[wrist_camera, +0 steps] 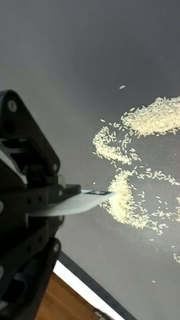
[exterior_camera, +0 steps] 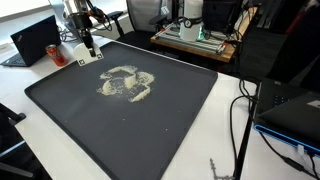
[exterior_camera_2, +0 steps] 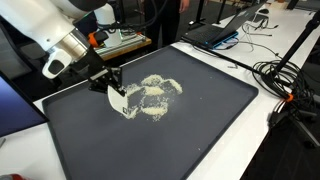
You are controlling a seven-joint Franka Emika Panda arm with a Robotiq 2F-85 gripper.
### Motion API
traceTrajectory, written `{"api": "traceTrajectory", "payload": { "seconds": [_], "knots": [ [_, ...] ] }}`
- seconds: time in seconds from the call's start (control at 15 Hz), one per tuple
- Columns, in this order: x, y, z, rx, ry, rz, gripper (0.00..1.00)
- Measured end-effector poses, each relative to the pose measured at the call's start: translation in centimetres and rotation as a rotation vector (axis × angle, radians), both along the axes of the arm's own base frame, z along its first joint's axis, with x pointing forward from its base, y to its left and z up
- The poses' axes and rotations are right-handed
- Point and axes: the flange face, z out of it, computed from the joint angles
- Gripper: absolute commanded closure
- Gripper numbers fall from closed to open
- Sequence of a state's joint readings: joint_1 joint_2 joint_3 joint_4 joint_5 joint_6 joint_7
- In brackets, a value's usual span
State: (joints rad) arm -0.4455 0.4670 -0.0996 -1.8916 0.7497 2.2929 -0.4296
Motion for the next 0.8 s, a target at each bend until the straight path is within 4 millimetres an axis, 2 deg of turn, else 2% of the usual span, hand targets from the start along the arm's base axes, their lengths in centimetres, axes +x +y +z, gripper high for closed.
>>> {"api": "traceTrajectory", "payload": {
  "seconds": [0.47, 0.8],
  "knots": [
    [-3.3, -2.5, -2.6, 0.157, -0.139, -0.18, 0.99],
    [-4.3, -2.8, -5.1, 0.218, -0.215, -0.204, 0.99]
  ]
}}
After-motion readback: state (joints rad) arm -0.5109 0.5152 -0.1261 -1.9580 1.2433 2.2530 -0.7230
